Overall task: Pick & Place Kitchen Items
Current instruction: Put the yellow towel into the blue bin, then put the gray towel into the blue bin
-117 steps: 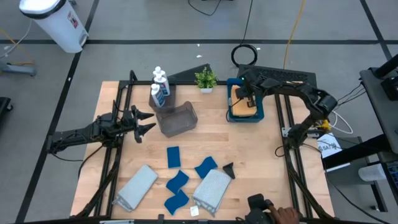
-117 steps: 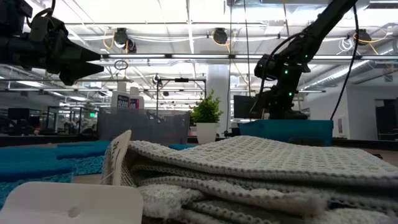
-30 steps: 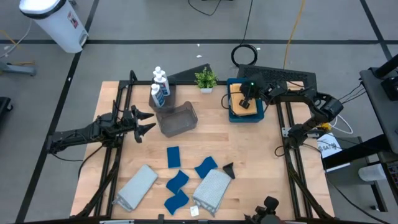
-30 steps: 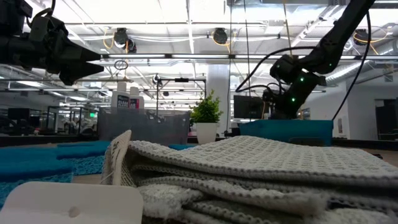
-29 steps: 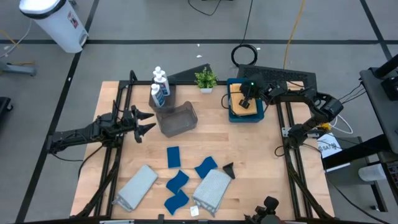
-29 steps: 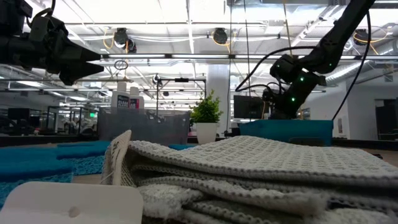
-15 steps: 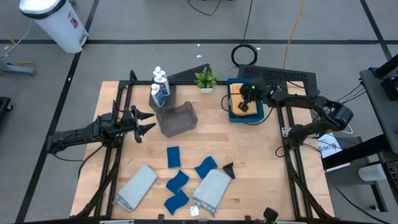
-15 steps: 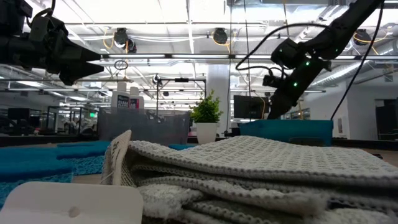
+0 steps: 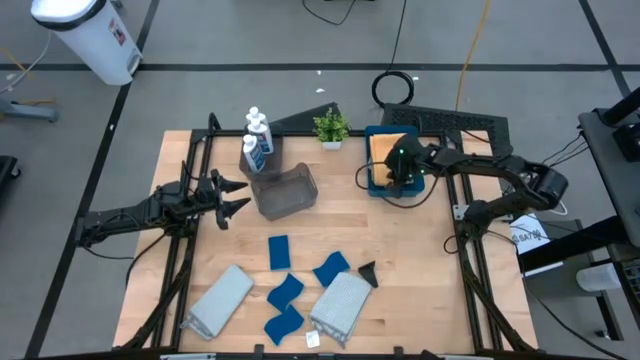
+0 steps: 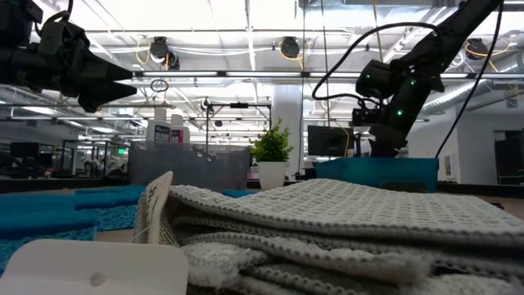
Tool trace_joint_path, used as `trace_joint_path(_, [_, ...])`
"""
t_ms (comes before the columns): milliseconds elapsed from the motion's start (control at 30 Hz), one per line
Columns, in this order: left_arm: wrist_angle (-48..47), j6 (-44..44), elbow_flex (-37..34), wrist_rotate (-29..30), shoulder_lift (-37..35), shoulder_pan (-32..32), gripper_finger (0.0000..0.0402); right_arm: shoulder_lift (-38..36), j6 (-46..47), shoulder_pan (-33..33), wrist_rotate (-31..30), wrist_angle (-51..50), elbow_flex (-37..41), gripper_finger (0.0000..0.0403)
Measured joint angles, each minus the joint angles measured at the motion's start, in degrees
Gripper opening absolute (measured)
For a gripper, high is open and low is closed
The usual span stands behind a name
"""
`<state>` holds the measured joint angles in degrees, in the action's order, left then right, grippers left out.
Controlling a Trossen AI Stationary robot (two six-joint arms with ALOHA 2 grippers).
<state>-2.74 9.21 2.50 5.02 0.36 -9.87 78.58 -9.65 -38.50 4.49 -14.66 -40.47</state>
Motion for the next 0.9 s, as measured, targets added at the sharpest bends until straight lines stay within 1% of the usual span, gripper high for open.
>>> trace_joint_path(200, [0.00, 0.00, -0.02, 0.00, 0.00, 0.00, 0.0251, -0.91, -0.61, 0.00, -0.13, 0.56, 0.00, 0.0004])
trace_joint_path(500, [0.00, -0.02, 0.00, 0.00, 0.00, 0.00, 0.0251, -7.47, 0.20, 0.85, -0.01, 0.66, 0.00, 0.0004])
trace_joint_path(667, [0.01, -0.02, -0.02, 0.00, 0.00, 0.00, 0.0251, -11.47, 0.22, 4.60, 0.03, 0.68, 0.00, 0.0004])
trace_joint_path(900, [0.00, -0.02, -0.02, 0.00, 0.00, 0.00, 0.0251, -14.40, 2.64, 13.07, 0.07, 1.04, 0.00, 0.0004])
